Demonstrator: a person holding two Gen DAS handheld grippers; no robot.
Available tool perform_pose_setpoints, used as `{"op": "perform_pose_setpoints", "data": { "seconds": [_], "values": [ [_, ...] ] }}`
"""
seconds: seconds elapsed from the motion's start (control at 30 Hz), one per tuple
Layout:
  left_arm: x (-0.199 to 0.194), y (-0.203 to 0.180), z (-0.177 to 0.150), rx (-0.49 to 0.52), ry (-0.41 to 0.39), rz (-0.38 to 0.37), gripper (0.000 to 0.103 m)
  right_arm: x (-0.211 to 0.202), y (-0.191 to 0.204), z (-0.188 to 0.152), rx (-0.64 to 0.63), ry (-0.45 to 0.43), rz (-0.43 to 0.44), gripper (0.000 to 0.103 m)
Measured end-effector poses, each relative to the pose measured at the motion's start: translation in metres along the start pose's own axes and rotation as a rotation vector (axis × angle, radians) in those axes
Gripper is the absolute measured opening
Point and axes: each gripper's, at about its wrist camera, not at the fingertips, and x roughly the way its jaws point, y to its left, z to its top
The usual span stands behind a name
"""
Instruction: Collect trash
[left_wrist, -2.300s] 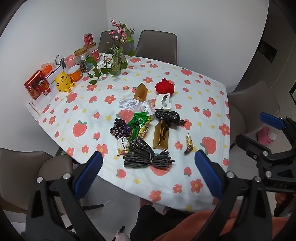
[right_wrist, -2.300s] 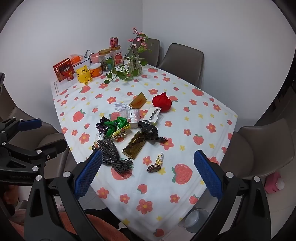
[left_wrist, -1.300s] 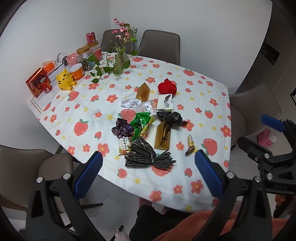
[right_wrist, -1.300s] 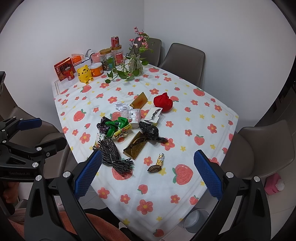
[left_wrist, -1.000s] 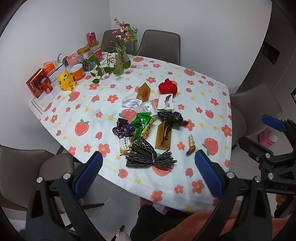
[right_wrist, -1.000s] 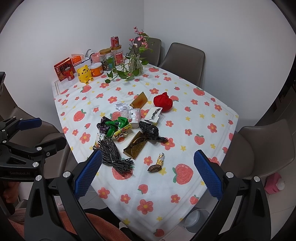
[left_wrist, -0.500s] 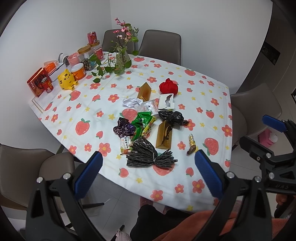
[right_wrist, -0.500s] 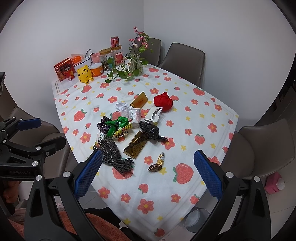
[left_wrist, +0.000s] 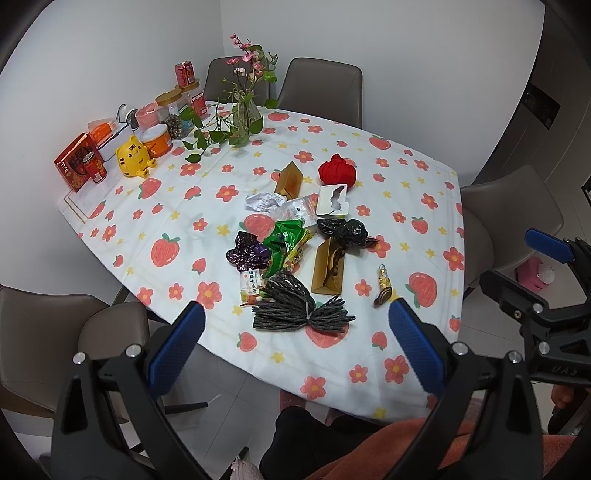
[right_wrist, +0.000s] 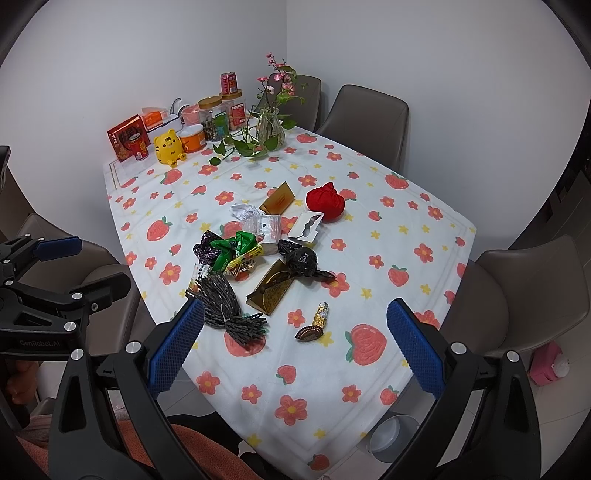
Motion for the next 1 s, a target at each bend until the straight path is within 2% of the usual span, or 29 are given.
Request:
{"op": "perform_pose_setpoints", "data": {
  "seconds": [1.0],
  "values": [
    [-0.0001,0.0,0.0019,0.0,0.002,0.0,0.099,0.0035,0.002,-0.0004,0.002,0.005,0.002,0.095]
  ]
}}
